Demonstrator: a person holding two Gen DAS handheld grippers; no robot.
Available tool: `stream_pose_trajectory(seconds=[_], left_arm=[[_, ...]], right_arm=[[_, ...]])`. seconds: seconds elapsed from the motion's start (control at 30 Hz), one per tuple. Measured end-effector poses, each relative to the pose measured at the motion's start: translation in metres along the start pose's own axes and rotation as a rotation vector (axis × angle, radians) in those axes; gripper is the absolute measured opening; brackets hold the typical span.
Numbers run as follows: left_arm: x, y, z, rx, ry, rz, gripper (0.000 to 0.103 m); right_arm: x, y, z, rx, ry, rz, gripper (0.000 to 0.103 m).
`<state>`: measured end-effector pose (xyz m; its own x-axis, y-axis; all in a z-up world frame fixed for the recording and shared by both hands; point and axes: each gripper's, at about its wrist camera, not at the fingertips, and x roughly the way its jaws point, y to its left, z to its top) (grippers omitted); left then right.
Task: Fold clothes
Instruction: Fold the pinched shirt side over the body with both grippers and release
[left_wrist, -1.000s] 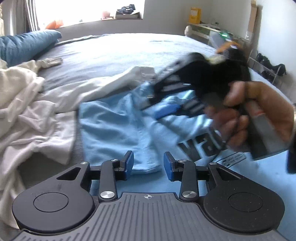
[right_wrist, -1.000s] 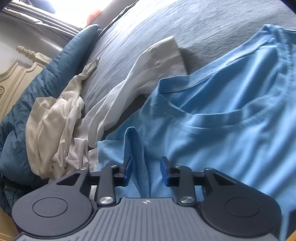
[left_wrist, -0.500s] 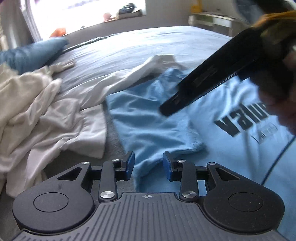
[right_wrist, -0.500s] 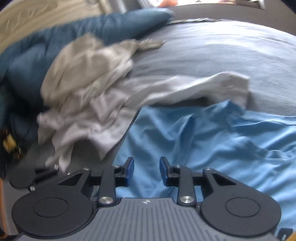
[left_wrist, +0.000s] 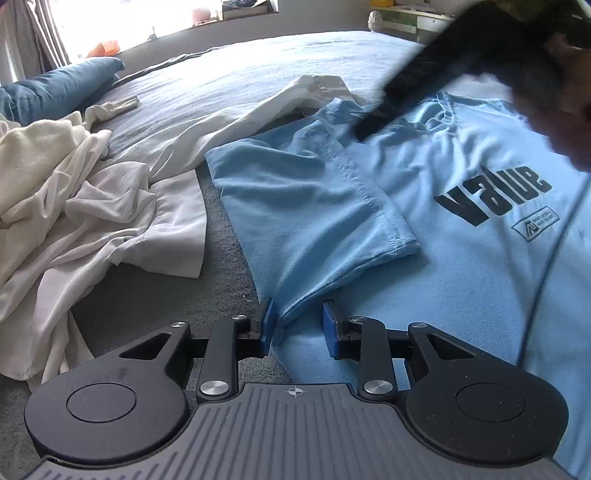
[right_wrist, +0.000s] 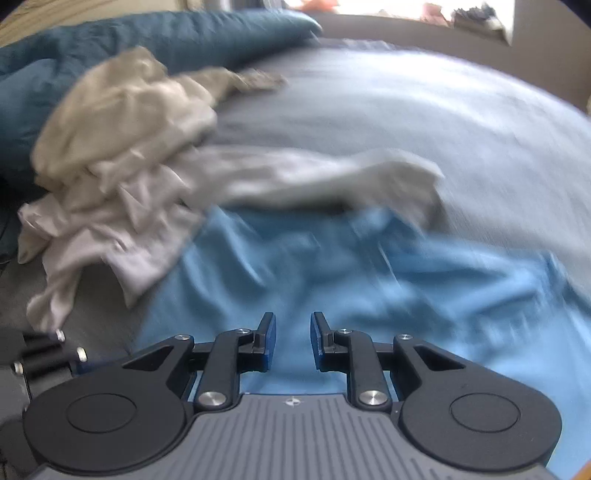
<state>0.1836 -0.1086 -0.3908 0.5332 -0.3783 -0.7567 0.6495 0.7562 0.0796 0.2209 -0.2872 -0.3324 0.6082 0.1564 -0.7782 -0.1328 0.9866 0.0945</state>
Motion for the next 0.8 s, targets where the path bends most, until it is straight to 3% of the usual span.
stream_pose_trajectory(seconds=[0.13, 0.27, 0.33, 0.43, 0.53, 0.63, 0.7, 0.8], left_arm=[[-0.001, -0.002, -0.002, 0.003, -0.007, 0.015, 0.03], [-0.002, -0.001, -0.004, -0.011, -0.014, 0.019, 0.03], [-0.002, -0.001, -0.005, -0.019, -0.017, 0.024, 0.031], [-0.003, -0.001, -0.007, -0.031, -0.02, 0.033, 0.031], [-0.005, -0.001, -0.009, -0.056, -0.021, 0.039, 0.032], [-0.006, -0.001, -0.011, -0.073, -0.027, 0.043, 0.032], [-0.006, -0.001, -0.012, -0.081, -0.029, 0.045, 0.032], [-0.008, 0.0, -0.014, -0.097, -0.032, 0.043, 0.032]], right_arm=[[0.039, 0.009, 0.018, -0.045, -0.018, -0.035, 0.02], [0.059, -0.028, 0.021, 0.048, 0.021, -0.206, 0.019], [0.044, -0.037, 0.026, 0.12, -0.021, -0.187, 0.019], [0.033, -0.009, 0.035, -0.001, -0.082, -0.072, 0.019], [0.051, 0.021, 0.043, -0.099, -0.059, 0.075, 0.019], [0.09, 0.026, 0.051, -0.098, -0.02, 0.074, 0.018], [0.109, 0.016, 0.056, -0.042, -0.019, 0.041, 0.013], [0.111, 0.014, 0.06, -0.009, -0.024, 0.052, 0.017]])
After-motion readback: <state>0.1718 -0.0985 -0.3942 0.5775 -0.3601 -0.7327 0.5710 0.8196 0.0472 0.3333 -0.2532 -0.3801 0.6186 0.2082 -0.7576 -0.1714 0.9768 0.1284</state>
